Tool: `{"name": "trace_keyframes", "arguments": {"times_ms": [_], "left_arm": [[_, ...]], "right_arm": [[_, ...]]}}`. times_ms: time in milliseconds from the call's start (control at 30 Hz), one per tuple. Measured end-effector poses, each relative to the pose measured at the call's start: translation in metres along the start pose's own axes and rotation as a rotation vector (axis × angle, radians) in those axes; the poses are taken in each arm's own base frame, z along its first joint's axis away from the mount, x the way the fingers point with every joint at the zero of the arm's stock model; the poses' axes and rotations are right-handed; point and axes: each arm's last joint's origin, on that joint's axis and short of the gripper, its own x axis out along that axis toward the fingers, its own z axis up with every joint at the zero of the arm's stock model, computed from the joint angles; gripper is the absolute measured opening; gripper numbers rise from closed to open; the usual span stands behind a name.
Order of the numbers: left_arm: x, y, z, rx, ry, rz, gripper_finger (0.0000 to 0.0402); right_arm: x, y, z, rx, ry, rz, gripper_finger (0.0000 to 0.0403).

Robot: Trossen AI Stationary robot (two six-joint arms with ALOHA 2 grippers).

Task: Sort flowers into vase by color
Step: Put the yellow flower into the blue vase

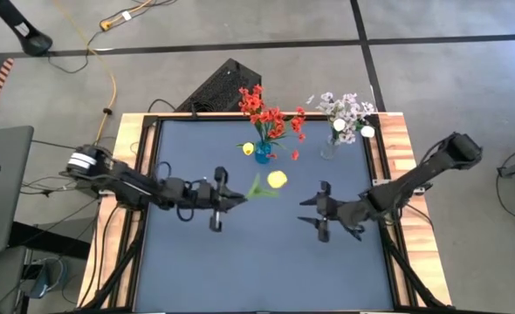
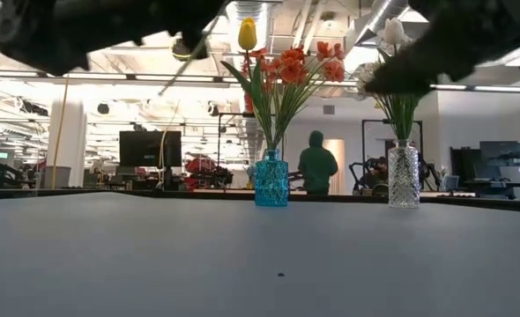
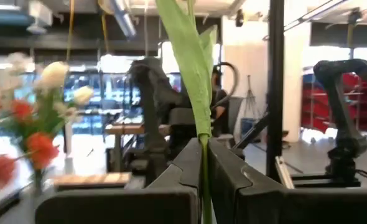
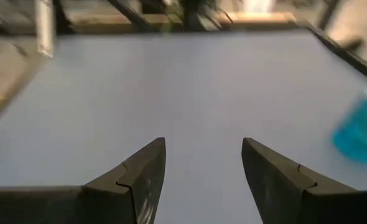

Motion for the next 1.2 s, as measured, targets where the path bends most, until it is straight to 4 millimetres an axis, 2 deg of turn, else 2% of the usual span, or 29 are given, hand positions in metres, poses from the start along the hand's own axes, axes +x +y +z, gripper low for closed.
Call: {"name": "trace_keyframes", "arguments": {"times_ms": [167, 267, 400, 700, 833, 967, 1067, 1200], "left_arm": [[0.038, -0.009, -0.014, 0.059, -0.049, -0.006, 0.0], [0.058, -0.009, -0.011, 0.081, -0.093, -0.004, 0.0], [0.075, -0.008, -0.01, 0.082, -0.119, -0.076, 0.0], [0.086, -0.005, -0.008, 0.064, -0.085, -0.079, 0.0], [0.086, -0.005, -0.01, 0.053, -0.069, -0.069, 0.0], [0.087, -0.005, -0.01, 0.052, -0.064, -0.06, 0.0], [0.087, -0.005, -0.01, 0.052, -0.055, -0.059, 0.0], [0.087, -0.005, -0.011, 0.051, -0.048, -0.061, 0.0]], "right_arm": [[0.026, 0.004, 0.005, -0.043, -0.151, 0.125, 0.0239], [0.037, 0.004, 0.007, -0.035, -0.237, 0.122, 0.0239], [0.047, 0.003, 0.006, -0.031, -0.296, 0.115, 0.0239], [0.061, 0.003, 0.017, -0.052, -0.451, 0.114, 0.0239], [0.07, 0.005, 0.025, -0.083, -0.473, 0.185, 0.0239], [0.078, 0.003, 0.031, -0.084, -0.484, 0.175, 0.0237], [0.081, 0.003, 0.032, -0.1, -0.481, 0.165, 0.0219], [0.08, 0.002, 0.032, -0.112, -0.465, 0.162, 0.0166]]}}
